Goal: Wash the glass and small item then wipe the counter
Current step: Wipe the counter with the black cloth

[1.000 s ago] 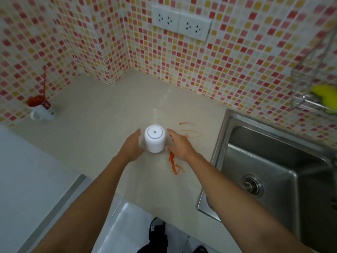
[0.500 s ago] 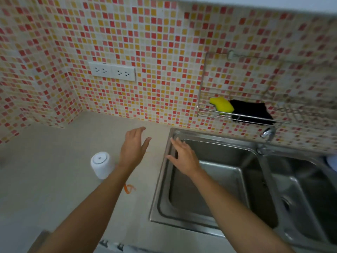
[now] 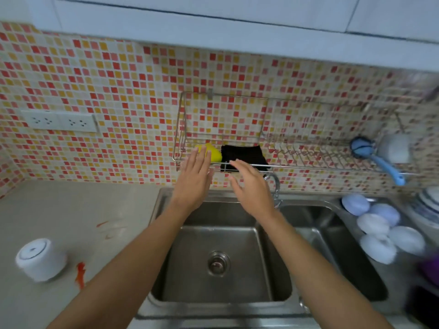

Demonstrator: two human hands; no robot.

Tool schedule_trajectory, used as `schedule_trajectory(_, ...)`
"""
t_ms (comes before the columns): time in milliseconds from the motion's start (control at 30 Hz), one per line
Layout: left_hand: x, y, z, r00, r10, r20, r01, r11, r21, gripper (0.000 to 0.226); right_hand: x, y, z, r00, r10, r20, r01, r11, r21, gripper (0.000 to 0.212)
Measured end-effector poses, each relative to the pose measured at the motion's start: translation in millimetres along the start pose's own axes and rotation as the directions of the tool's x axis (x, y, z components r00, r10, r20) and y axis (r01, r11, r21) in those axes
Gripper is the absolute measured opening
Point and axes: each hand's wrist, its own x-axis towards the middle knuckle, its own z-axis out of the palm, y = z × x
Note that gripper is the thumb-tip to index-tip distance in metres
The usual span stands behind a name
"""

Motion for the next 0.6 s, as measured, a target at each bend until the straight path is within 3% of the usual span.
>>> schedule_trajectory(100, 27.1, 6.6, 7.6, 0.991, -0.071, 0.114, 0.060, 0.993, 0.098, 0.062, 47.0, 23.2, -11.0, 0.999, 0.033, 0.026, -0.033, 0.999, -0.007, 0.041)
schedule_trajectory(200, 44.4, 4.8, 12.9, 0.971, -0.136, 0.197, 0.103, 0.980, 0.168, 0.063, 91.4, 49.7, -7.1, 0.963, 0.101, 0.250, -0.104, 0.995, -0.001, 0.046)
schedule_trajectory(333, 44.5, -12.0, 22.6, 0.950, -0.183, 0.251, 0.121, 0.962, 0.245, 0.073, 123.8, 74.1, -0.1, 0.834, 0.200, 0.515, -0.216, 0.976, -0.029, 0.064)
schedule_trajectory(467, 43.4, -21.9, 32.7, 0.956, -0.189, 0.227, 0.128, 0.958, 0.258, 0.082, 139.0, 85.9, 7.5, 0.692, 0.265, 0.672, -0.312, 0.949, -0.052, 0.085)
schedule_trajectory(600, 43.3, -22.5, 37.0, 0.957, -0.197, 0.213, 0.150, 0.964, 0.219, 0.083, 150.2, 90.6, 12.8, 0.615, 0.346, 0.709, -0.211, 0.938, -0.276, 0.094)
